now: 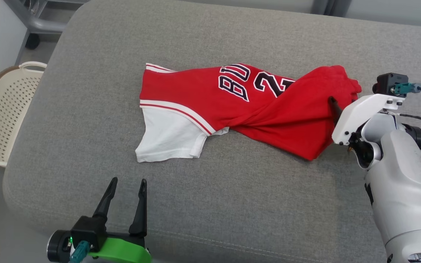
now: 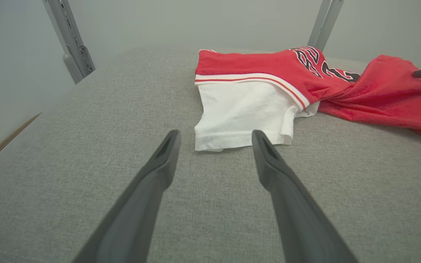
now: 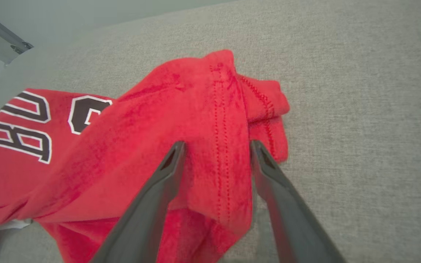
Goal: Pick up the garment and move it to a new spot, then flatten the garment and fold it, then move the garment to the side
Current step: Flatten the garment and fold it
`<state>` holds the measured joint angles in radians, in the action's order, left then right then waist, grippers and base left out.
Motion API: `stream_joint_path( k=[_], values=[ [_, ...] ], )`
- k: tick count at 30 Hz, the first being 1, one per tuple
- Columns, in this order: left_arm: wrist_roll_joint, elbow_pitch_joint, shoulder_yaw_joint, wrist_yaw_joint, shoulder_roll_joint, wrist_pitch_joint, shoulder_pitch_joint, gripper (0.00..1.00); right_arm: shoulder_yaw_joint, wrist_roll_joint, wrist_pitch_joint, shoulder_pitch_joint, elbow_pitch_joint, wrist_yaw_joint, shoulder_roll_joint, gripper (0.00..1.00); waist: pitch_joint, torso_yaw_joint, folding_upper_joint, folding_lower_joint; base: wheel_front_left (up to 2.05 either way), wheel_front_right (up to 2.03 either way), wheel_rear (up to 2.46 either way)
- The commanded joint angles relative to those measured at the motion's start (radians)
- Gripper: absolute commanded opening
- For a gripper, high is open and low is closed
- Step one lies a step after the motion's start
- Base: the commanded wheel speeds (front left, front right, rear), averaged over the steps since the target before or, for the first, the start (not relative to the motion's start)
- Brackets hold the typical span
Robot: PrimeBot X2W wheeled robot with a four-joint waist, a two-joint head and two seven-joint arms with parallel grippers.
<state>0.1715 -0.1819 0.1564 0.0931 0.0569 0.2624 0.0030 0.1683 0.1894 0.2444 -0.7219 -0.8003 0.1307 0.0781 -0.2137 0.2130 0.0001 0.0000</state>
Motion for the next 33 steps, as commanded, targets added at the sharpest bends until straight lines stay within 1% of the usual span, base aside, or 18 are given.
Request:
stream_joint_path(
  k=[1, 3, 5, 7, 12, 13, 15, 16, 17, 18, 20, 21, 22, 23, 24, 25, 28, 33],
  values=[
    [-0.007, -0.001, -0.002, 0.002, -0.001, 0.004, -0.017, 1.0, -0.004, 0.006, -0.009, -0.011, -0.012, 0.0, 0.004, 0.82, -0.019, 0.019, -0.0001, 0.0, 0.0, 0.0, 0.0],
    [-0.009, -0.002, -0.001, 0.003, -0.002, 0.004, -0.02, 1.0, -0.011, 0.011, -0.02, -0.022, -0.035, 0.0, 0.003, 0.6, -0.022, 0.02, -0.0001, 0.0, 0.0, 0.0, 0.0],
    [-0.008, -0.006, 0.001, 0.003, -0.002, 0.004, -0.021, 1.0, -0.016, 0.015, -0.032, -0.025, -0.055, 0.0, 0.002, 0.48, -0.021, 0.02, -0.0001, 0.0, 0.0, 0.0, 0.0],
    [-0.009, -0.009, 0.001, 0.003, -0.003, 0.004, -0.022, 1.0, -0.021, 0.018, -0.05, -0.027, -0.07, 0.0, 0.002, 0.41, -0.017, 0.018, -0.0001, 0.0, 0.0, 0.0, 0.0],
    [-0.008, -0.018, 0.0, 0.003, -0.004, 0.004, -0.015, 1.0, -0.043, 0.014, -0.1, -0.029, -0.095, 0.0, 0.01, 0.33, -0.002, 0.004, -0.0001, 0.0, 0.0, 0.0, 0.0],
    [-0.008, -0.019, -0.001, 0.003, -0.004, 0.004, -0.013, 1.0, -0.046, 0.016, -0.107, -0.03, -0.099, 0.0, 0.01, 0.36, 0.003, 0.001, -0.0001, 0.0, 0.0, 0.0, 0.0],
    [-0.008, -0.022, -0.002, 0.003, -0.004, 0.004, -0.01, 1.0, -0.053, 0.023, -0.115, -0.03, -0.11, 0.0, 0.01, 0.49, 0.01, -0.005, -0.0001, 0.0, 0.0, 0.0, 0.0],
    [-0.008, -0.023, -0.003, 0.004, -0.004, 0.004, -0.008, 1.0, -0.057, 0.024, -0.119, -0.029, -0.114, 0.0, 0.01, 0.77, 0.014, -0.007, -0.0001, 0.0, 0.0, 0.0, 0.0],
    [-0.008, -0.024, -0.003, 0.004, -0.004, 0.004, -0.006, 1.0, -0.059, 0.027, -0.122, -0.029, -0.118, 0.0, 0.012, 0.8, 0.016, -0.01, -0.0001, 0.0, 0.0, 0.0, 0.0],
    [-0.008, -0.026, -0.003, 0.004, -0.004, 0.004, -0.004, 1.0, -0.061, 0.029, -0.125, -0.029, -0.123, 0.0, 0.014, 0.87, 0.019, -0.011, -0.0001, 0.0, 0.0, 0.0, 0.0],
    [-0.01, -0.028, -0.004, 0.007, -0.004, 0.004, -0.003, 1.0, -0.063, 0.032, -0.134, -0.032, -0.132, 0.0, 0.015, 0.88, 0.022, -0.014, -0.0001, 0.0, 0.0, 0.0, 0.0],
    [-0.011, -0.028, -0.004, 0.007, -0.004, 0.004, -0.003, 1.0, -0.066, 0.033, -0.136, -0.033, -0.137, 0.0, 0.014, 0.85, 0.024, -0.014, -0.0001, 0.0, 0.0, 0.0, 0.0],
    [-0.012, -0.029, -0.003, 0.009, -0.004, 0.004, -0.002, 1.0, -0.069, 0.035, -0.139, -0.035, -0.143, 0.0, 0.014, 0.77, 0.025, -0.015, -0.0001, 0.0, 0.0, 0.0, 0.0],
    [-0.014, -0.029, -0.003, 0.009, -0.004, 0.004, -0.002, 1.0, -0.073, 0.035, -0.141, -0.037, -0.148, 0.0, 0.015, 0.5, 0.025, -0.015, -0.0001, 0.0, 0.0, 0.0, 0.0],
    [-0.016, -0.03, -0.004, 0.01, -0.004, 0.004, -0.001, 1.0, -0.077, 0.034, -0.143, -0.039, -0.152, 0.0, 0.016, 0.46, 0.025, -0.015, -0.0001, 0.0, 0.0, 0.0, 0.0],
    [-0.016, -0.03, -0.004, 0.011, -0.004, 0.004, 0.0, 1.0, -0.08, 0.037, -0.145, -0.04, -0.157, 0.0, 0.016, 0.36, 0.025, -0.015, -0.0001, 0.0, 0.0, 0.0, 0.0],
    [-0.016, -0.031, -0.005, 0.011, -0.004, 0.004, -0.002, 1.0, -0.088, 0.042, -0.153, -0.045, -0.17, 0.0, 0.015, 0.0, 0.024, -0.015, -0.0001, 0.0, 0.0, 0.0, 0.0],
    [-0.012, -0.038, -0.011, 0.01, -0.005, 0.004, -0.007, 1.0, -0.105, 0.044, -0.176, -0.055, -0.185, 0.0, 0.019, 0.0, 0.027, -0.02, -0.0001, 0.0, 0.0, 0.0, 0.0]
  ],
)
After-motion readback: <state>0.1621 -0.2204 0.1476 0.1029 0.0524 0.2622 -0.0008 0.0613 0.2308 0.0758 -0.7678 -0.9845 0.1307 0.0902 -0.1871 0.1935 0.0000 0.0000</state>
